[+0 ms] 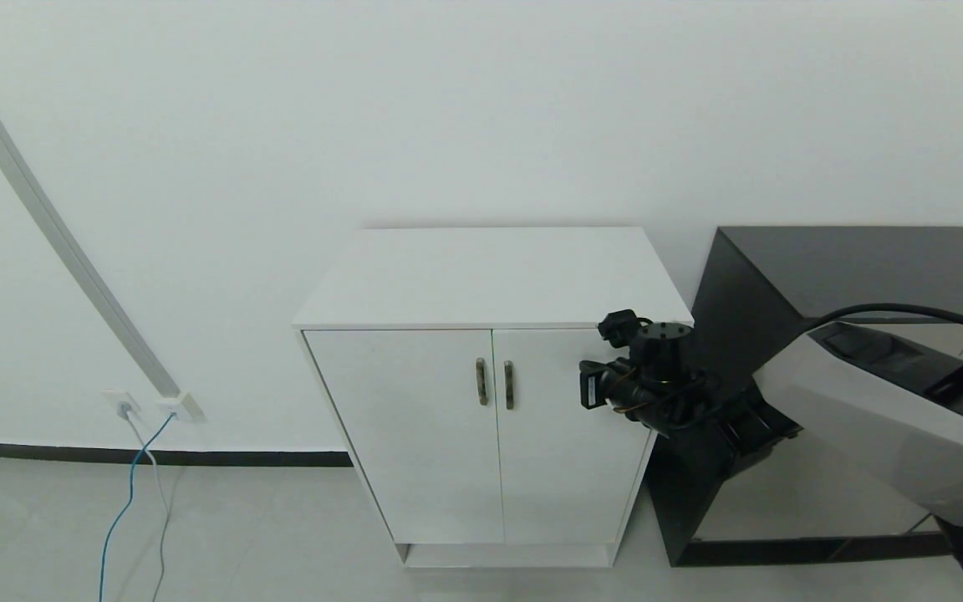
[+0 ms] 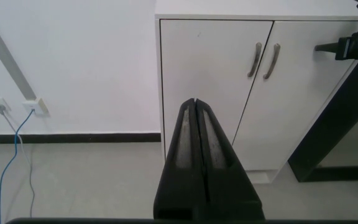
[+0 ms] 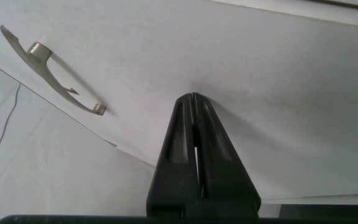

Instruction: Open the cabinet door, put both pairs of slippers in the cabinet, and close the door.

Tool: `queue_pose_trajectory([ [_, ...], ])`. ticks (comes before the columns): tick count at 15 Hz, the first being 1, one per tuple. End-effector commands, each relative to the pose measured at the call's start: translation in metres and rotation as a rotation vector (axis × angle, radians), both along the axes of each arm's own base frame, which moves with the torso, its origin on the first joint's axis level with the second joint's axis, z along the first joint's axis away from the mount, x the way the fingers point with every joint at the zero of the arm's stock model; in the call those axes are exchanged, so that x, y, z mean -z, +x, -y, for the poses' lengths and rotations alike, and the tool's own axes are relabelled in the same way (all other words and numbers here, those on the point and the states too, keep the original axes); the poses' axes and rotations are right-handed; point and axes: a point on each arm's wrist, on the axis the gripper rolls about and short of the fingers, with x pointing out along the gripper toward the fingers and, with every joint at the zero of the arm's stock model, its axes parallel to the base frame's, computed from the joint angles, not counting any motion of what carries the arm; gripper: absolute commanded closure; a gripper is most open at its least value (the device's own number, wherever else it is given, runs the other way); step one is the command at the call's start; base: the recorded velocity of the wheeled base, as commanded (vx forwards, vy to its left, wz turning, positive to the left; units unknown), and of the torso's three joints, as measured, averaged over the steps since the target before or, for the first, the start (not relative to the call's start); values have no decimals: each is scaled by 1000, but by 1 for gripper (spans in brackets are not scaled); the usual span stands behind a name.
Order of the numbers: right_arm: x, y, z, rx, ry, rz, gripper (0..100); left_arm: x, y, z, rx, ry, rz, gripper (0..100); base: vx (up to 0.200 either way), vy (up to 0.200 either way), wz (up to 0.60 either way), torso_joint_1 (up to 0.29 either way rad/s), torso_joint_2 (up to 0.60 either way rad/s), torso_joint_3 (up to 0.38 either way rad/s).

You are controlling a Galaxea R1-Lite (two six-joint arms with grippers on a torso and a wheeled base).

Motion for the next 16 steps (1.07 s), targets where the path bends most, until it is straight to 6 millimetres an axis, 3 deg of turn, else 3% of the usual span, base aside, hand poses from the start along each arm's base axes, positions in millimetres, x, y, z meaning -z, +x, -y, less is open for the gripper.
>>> queue_pose_trajectory([
  [1, 0, 1, 0, 2, 2, 3, 100, 0, 0, 0, 0, -1, 0, 100, 0, 0, 0, 0, 0, 0],
  [16, -2, 1, 2, 4, 4, 8, 100, 0, 0, 0, 1, -1, 0, 100, 0, 0, 0, 0, 0, 0],
])
